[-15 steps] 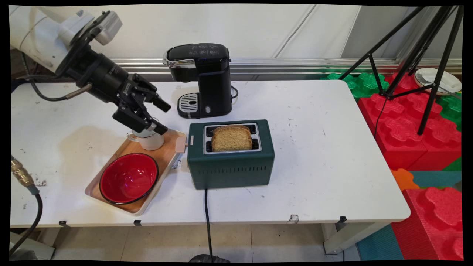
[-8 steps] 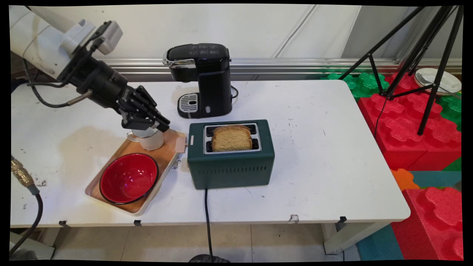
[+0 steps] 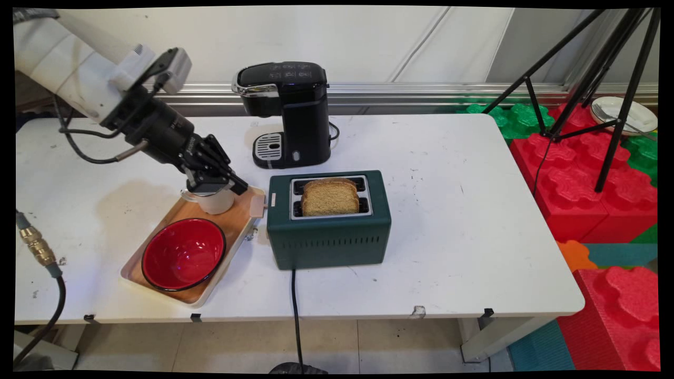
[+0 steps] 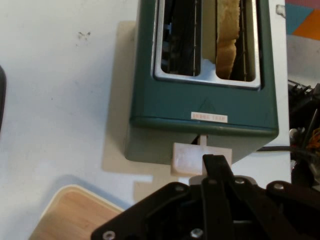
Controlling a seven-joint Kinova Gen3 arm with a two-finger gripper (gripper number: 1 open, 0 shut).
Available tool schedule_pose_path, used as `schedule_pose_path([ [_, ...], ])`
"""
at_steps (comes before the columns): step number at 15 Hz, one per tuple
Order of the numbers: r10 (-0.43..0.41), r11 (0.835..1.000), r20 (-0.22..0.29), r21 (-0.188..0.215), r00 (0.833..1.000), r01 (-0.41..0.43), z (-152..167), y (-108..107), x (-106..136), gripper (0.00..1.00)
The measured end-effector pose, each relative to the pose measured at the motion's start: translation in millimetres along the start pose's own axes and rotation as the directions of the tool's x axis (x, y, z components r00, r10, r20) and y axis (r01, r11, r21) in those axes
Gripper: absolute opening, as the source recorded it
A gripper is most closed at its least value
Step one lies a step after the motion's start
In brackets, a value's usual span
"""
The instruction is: Press the toaster switch
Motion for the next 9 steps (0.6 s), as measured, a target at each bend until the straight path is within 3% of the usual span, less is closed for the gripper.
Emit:
schedule_pose_path([
  [9, -0.008, 1.000, 0.029, -0.004, 1.000, 0.008, 23.6, -4.5, 8.6, 0.00],
])
